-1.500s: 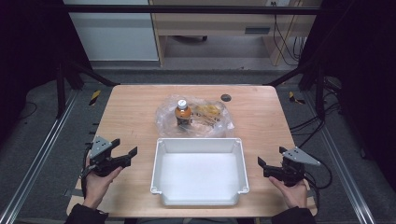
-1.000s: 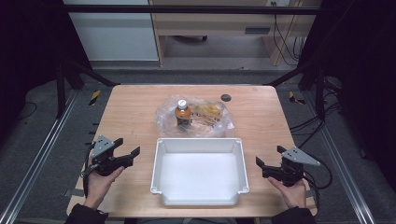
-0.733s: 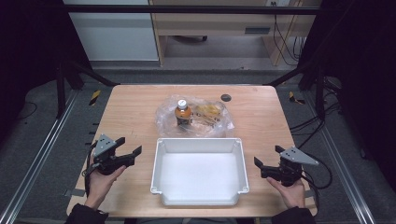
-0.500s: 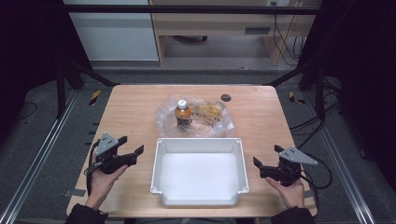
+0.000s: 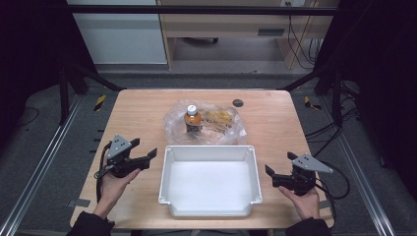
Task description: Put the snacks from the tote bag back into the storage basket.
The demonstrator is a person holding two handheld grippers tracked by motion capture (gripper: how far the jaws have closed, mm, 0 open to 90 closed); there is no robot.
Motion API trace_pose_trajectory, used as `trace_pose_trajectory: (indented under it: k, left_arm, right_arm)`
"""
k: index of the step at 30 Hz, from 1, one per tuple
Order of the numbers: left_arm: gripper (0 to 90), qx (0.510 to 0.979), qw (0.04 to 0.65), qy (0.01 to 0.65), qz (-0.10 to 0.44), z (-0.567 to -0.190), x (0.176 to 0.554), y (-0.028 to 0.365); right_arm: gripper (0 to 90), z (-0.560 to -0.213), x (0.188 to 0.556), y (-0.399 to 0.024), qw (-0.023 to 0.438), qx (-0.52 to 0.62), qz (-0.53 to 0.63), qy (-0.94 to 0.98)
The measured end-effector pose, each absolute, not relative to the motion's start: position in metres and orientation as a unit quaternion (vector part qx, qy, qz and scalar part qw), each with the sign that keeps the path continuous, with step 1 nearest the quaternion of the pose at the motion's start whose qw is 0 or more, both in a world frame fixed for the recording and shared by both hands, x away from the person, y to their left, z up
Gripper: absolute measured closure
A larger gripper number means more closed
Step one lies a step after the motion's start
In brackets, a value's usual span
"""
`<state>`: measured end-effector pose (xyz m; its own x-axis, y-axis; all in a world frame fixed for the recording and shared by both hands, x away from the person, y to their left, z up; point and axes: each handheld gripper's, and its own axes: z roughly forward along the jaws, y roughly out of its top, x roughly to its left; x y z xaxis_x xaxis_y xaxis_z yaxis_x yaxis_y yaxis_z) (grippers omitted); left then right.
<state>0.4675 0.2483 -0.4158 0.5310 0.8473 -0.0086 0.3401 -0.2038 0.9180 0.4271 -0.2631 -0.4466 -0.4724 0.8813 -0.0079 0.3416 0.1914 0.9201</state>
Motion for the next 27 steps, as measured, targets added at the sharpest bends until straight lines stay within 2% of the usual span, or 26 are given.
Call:
trace_pose_trajectory:
  k: [27]
  left_arm:
    - [23.9, 0.726, 0.500, 0.396, 0.259, -0.402, 0.492, 0.220]
  right_arm:
    - [5.9, -0.446, 0.428, -0.259, 0.282, 0.423, 0.470, 0.721]
